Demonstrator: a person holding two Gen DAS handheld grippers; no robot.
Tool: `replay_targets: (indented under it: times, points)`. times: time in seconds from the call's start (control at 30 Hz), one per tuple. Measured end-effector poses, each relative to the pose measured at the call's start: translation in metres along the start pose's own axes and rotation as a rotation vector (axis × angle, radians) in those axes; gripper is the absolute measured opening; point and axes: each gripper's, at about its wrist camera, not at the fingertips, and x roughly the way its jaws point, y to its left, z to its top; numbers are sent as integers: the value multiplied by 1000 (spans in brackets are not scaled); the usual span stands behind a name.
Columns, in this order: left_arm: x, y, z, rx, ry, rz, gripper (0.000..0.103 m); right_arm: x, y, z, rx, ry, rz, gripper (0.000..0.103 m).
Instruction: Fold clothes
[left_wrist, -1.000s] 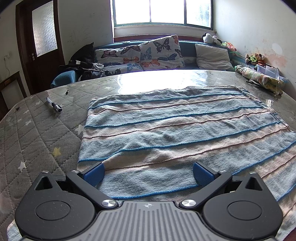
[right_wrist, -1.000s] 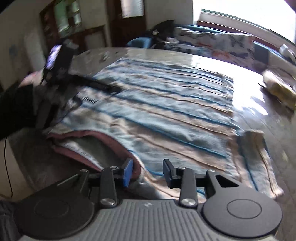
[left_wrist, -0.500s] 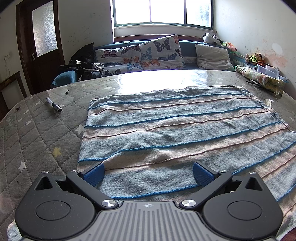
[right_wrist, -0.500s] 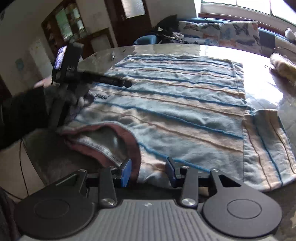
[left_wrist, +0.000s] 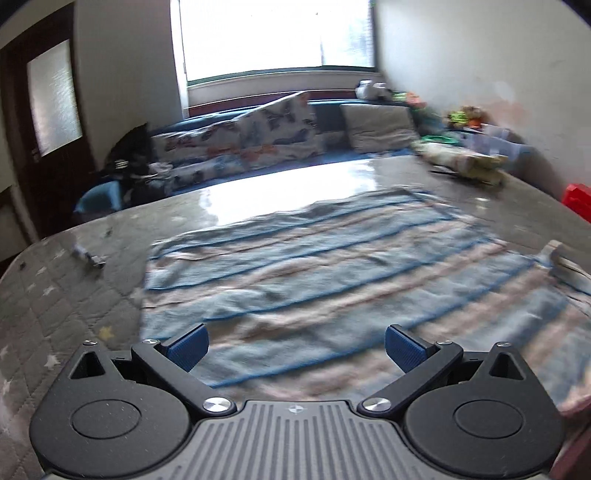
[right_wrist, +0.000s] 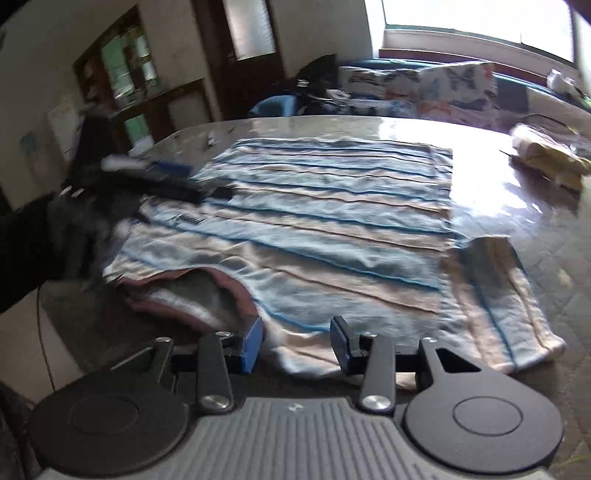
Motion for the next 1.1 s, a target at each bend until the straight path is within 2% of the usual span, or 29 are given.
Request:
replay_targets:
  times: [0.07,0.13,0.27,0.37,0.5,0.63,0.83,0.97,1.07,1.1]
  points:
    - [-4,-10,-5,16,2,-31,103,-1,-6,-1,39,17,25,42]
    - [-6,-19,-11,29,7,-60,103,-3,-3,-6,24,24,29,41]
    - [-7,-37,-13,70,-6,-76,103,-8,-8,-9,45,-8,-28,41]
    - [-5,-49,-15,95,10,-114,103,-6,-13,-7,68,-16,-59,41]
    - [-12,-68,-25,159,3,-148,103,11,-6,-14,14,39,-96,41]
    - [-21,-82,-29,223,10,-185,103,9,0,-17,-39,28,-123,40]
    - [-27,-91,-6,180,-57,-198,103,0,0,-12,-41,0,-147,40]
    - [-23,-109,-15,244,-34,-242,103,5,-1,-13,-48,12,-153,40]
    - [-17,-119,-32,294,13,-250,103,5,-5,-17,-41,26,-163,40]
    - [-17,-120,-37,293,4,-246,103,2,-7,-18,-29,20,-170,40]
